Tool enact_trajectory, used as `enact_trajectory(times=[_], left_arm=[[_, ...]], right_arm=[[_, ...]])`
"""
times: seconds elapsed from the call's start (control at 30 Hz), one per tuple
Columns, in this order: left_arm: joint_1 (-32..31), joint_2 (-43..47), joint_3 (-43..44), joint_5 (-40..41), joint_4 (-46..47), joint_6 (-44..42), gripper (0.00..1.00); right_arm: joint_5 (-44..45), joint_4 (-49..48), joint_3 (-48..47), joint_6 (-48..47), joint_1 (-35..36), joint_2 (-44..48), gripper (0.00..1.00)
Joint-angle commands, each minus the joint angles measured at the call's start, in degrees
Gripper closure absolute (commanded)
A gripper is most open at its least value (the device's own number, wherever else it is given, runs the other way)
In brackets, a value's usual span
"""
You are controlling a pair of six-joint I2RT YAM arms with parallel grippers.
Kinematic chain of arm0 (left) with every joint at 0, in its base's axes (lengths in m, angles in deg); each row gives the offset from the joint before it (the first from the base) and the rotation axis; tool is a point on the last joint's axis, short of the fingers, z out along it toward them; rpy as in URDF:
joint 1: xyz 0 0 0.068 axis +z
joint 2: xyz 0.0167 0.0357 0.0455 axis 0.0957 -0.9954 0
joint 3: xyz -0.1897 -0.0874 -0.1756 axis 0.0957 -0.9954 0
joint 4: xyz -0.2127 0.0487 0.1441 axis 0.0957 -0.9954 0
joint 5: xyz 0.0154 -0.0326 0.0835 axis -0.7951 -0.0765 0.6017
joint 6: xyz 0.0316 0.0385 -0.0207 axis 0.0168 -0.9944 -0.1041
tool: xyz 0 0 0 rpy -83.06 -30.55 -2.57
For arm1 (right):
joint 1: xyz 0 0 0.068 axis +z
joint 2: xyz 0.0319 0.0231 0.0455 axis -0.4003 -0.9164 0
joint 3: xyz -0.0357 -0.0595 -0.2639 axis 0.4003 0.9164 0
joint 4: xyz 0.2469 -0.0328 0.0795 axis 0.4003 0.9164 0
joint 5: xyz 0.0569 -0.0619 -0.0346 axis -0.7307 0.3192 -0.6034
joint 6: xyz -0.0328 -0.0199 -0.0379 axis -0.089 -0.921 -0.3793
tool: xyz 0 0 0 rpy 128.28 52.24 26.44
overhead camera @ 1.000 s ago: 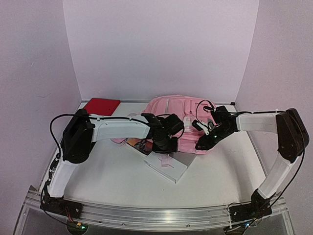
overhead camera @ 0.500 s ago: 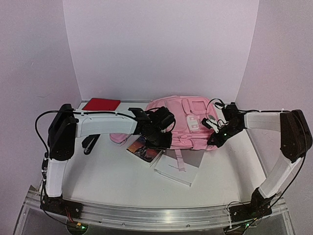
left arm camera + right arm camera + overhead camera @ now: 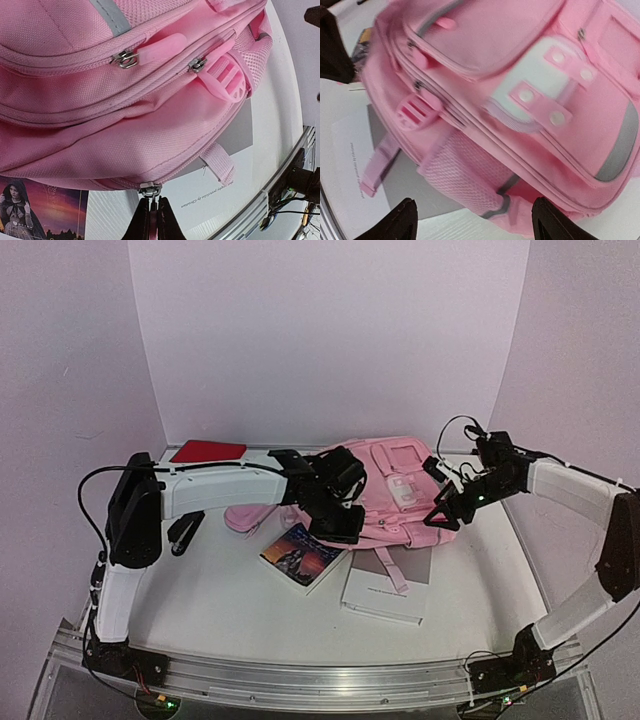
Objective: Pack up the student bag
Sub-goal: Unzip the student bag at the center of the board.
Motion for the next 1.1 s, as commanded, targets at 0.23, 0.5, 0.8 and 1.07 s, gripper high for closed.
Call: enact_trajectory(times=[0.23, 0.5, 0.8, 1.07], left_arm=[[-0.5, 2.3, 5.5, -5.2, 2.5, -2.3, 1.0], [-0.4, 4.5, 5.1, -5.7, 4.6, -2.0, 1.0], [0.5, 7.6, 0.1, -6.3, 8.1, -0.2, 1.0], [0.9, 7.8, -0.2, -7.8, 8.8, -0.1, 1.0]], right_arm=[[-2.9, -10.7, 1.0, 2.5, 13.8, -4.6, 0.25], [0.1, -15.8, -0.1, 1.6, 16.3, -9.0, 0.34], [2.9, -17.9, 3.3, -4.5, 16.5, -7.2, 0.63], [3.5, -19.2, 5.4, -7.6, 16.5, -6.8, 0.53]])
